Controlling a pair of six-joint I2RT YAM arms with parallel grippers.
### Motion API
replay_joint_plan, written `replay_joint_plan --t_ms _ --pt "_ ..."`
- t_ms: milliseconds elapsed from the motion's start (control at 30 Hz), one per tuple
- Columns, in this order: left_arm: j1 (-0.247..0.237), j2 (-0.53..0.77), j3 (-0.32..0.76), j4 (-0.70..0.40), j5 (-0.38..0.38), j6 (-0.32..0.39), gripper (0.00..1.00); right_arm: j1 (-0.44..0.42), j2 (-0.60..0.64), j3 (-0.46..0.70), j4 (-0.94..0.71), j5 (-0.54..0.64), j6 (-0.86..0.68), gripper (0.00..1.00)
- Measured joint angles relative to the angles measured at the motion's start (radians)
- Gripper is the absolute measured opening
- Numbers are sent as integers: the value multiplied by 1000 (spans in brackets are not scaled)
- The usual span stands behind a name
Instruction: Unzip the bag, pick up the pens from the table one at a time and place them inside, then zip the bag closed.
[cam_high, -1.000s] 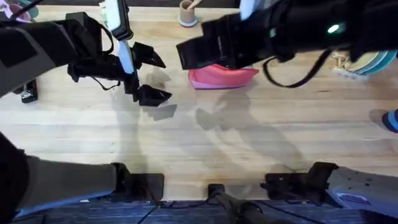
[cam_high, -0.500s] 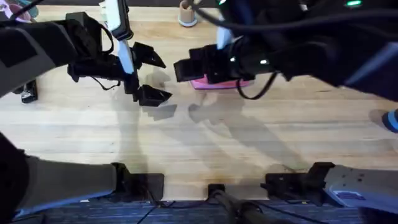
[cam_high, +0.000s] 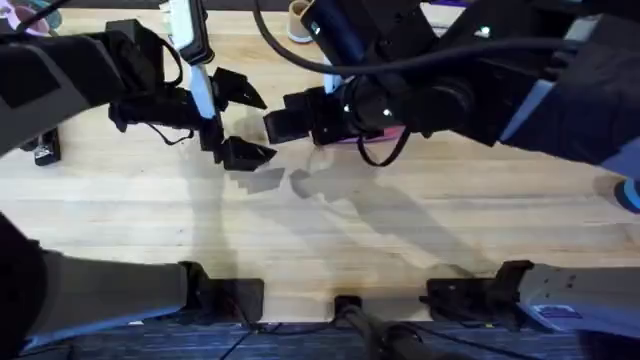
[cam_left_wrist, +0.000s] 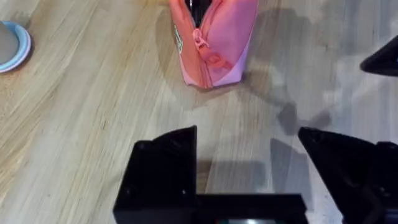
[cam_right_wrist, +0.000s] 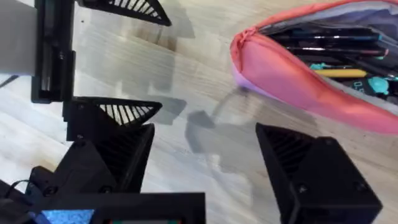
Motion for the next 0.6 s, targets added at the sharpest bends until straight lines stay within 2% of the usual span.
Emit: replay_joint_plan --t_ms 267,600 --pt "0 0 0 0 0 0 993 0 10 0 40 2 0 998" --pt "0 0 0 0 0 0 994 0 81 0 79 2 0 998"
